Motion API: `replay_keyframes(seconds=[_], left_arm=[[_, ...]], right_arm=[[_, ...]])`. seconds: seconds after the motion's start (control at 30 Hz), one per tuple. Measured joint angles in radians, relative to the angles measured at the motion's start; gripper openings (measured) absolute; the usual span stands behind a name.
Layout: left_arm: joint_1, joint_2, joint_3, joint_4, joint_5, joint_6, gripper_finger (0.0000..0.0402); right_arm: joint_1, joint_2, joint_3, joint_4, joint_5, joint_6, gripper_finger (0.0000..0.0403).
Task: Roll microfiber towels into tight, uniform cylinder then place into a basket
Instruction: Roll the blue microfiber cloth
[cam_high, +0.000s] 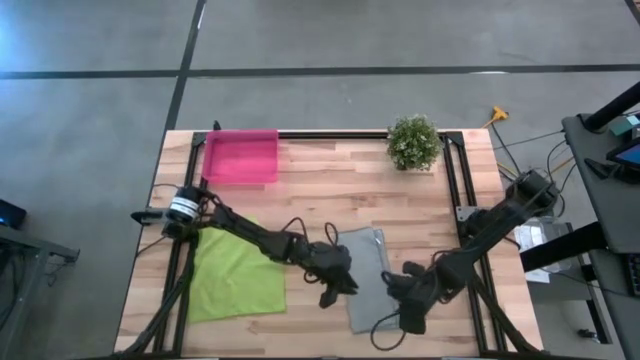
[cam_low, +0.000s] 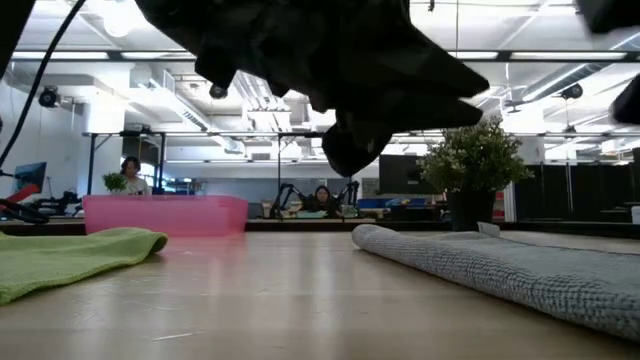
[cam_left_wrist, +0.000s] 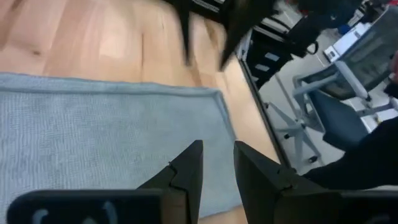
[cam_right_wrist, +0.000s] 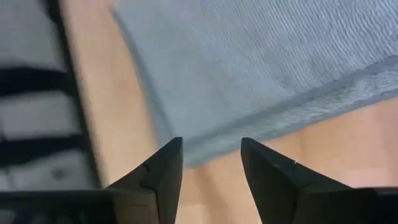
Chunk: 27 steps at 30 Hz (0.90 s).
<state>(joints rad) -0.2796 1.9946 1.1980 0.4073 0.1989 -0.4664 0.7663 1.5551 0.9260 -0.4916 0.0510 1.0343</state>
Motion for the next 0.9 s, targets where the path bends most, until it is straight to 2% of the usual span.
replay_keyframes(seconds=[0.13, 0.3, 0.43, 0.53, 0.67, 0.77, 0.9], left_arm=[[0.029, -0.055, -0.001, -0.045, 0.000, 0.003, 0.0075], [0.133, -0.154, 0.009, -0.245, -0.021, 0.053, 0.0075], [0.261, -0.182, 0.026, -0.349, 0.146, 0.054, 0.0075], [0.347, -0.177, 0.063, -0.402, 0.252, 0.057, 0.0075], [0.426, -0.136, 0.104, -0.427, 0.340, 0.063, 0.0079], [0.455, -0.093, 0.135, -0.478, 0.358, 0.110, 0.0096], [0.471, -0.051, 0.150, -0.530, 0.368, 0.133, 0.0132]], right_arm=[[0.073, -0.046, 0.000, 0.027, 0.195, 0.228, 0.0142], [0.145, -0.063, -0.030, 0.034, 0.362, 0.624, 0.0142], [0.192, -0.061, -0.092, 0.135, 0.439, 0.898, 0.0163], [0.197, -0.060, -0.154, 0.235, 0.445, 1.019, 0.0180], [0.160, -0.059, -0.202, 0.358, 0.401, 1.037, 0.0191], [0.116, -0.058, -0.208, 0.354, 0.360, 1.054, 0.0189], [0.070, -0.039, -0.213, 0.307, 0.238, 1.065, 0.0181]])
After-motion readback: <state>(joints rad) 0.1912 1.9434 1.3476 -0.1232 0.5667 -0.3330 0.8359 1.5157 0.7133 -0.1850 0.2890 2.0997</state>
